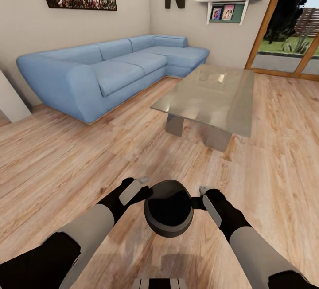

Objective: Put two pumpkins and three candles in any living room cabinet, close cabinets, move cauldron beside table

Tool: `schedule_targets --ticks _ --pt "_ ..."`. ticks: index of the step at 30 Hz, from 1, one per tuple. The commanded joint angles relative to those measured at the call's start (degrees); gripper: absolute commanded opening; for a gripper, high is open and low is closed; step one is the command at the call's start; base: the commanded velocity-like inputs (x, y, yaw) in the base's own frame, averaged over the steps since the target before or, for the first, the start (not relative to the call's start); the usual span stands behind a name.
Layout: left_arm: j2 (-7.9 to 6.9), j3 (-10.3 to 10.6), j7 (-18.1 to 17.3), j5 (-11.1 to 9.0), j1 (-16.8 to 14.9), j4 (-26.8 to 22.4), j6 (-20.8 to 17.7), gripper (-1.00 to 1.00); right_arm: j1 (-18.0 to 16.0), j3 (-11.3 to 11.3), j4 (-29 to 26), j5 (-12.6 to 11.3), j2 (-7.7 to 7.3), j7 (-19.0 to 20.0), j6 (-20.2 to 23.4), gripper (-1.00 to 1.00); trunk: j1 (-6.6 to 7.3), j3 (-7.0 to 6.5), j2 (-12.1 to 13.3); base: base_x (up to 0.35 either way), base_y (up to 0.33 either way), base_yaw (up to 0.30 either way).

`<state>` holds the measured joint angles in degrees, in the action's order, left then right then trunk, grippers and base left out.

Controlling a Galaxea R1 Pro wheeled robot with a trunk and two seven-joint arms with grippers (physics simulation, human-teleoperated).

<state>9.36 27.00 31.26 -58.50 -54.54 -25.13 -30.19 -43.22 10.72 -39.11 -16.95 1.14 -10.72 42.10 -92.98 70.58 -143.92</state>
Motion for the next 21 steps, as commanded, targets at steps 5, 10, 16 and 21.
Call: schedule_targets --ticks 5,10,16,21 --pt "0.04 0.22 -0.76 -1.32 0.05 -1.62 -0.03 1.00 -0.02 0.00 0.00 -0.01 0.00 0.00 0.00 1.00 0.00 0.00 0.00 0.000 0.000 0.000" --pt "0.04 0.29 -1.17 -1.34 0.08 -3.23 0.00 1.00 -0.02 0.00 0.00 -0.01 0.00 0.00 0.00 1.00 0.00 0.00 0.00 0.000 0.000 0.000" --pt "0.04 1.78 -1.21 -1.31 0.10 -4.05 0.09 1.00 -0.02 0.00 0.00 -0.01 0.00 0.00 0.05 1.00 -0.10 0.89 -0.05 0.000 0.000 0.000" --pt "0.06 3.39 -1.25 -1.35 0.13 -3.99 0.12 1.00 -0.02 0.04 0.00 -0.01 0.00 0.01 0.08 1.00 -0.23 1.99 -0.12 0.000 0.000 0.000"
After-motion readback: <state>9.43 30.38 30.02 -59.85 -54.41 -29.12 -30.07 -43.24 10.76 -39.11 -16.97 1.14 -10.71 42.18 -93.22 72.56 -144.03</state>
